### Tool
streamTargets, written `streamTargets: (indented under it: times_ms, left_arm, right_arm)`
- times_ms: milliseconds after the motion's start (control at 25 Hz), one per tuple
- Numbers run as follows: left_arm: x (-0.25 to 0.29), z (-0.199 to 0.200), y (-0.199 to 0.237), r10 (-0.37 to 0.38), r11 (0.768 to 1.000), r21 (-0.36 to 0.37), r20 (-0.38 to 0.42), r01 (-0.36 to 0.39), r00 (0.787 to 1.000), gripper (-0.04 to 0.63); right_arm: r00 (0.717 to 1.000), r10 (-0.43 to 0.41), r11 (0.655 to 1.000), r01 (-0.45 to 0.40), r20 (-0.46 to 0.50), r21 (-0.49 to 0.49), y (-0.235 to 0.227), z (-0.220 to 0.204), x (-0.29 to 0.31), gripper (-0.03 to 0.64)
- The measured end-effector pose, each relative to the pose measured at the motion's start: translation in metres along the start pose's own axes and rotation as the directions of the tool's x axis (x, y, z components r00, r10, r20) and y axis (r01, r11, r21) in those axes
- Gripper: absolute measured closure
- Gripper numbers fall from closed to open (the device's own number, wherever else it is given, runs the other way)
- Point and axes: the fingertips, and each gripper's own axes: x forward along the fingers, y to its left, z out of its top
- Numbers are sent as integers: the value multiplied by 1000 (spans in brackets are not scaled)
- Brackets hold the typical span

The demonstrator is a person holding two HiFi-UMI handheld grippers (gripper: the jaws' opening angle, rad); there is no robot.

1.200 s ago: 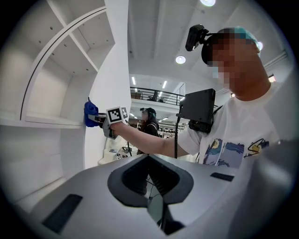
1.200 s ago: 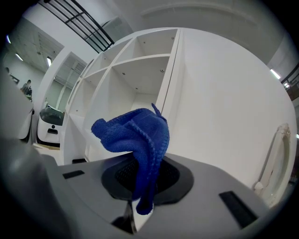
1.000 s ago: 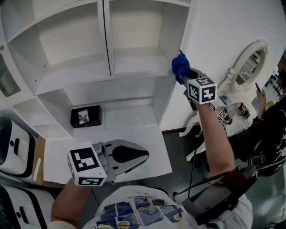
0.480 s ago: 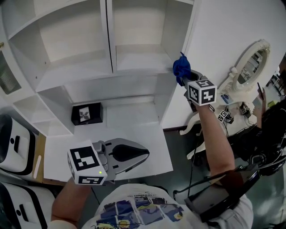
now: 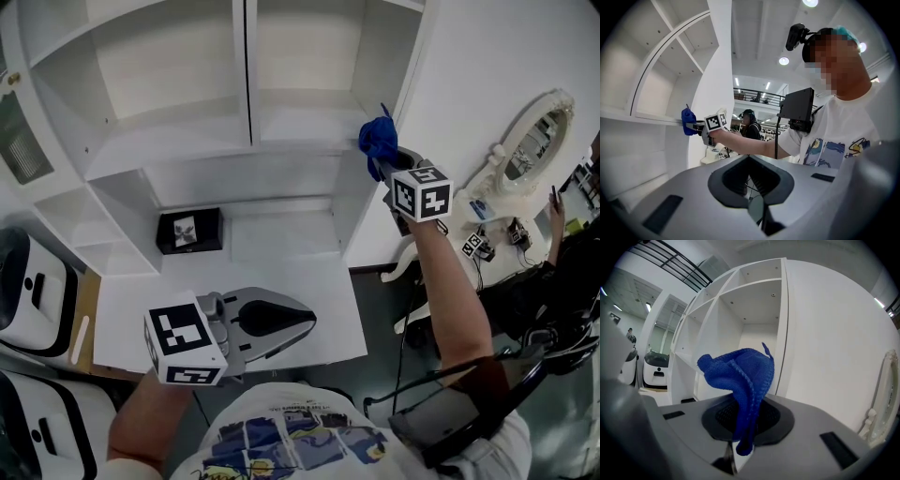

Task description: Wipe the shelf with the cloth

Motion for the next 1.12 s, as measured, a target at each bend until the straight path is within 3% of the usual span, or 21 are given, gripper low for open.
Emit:
streamTargets:
  times_ms: [1120]
  left_arm:
    - [-70,-10,0,123,992,-40,57,-120,991,583]
  right_arm:
    - [978,207,976,-207,-13,-71,143,29,63,554]
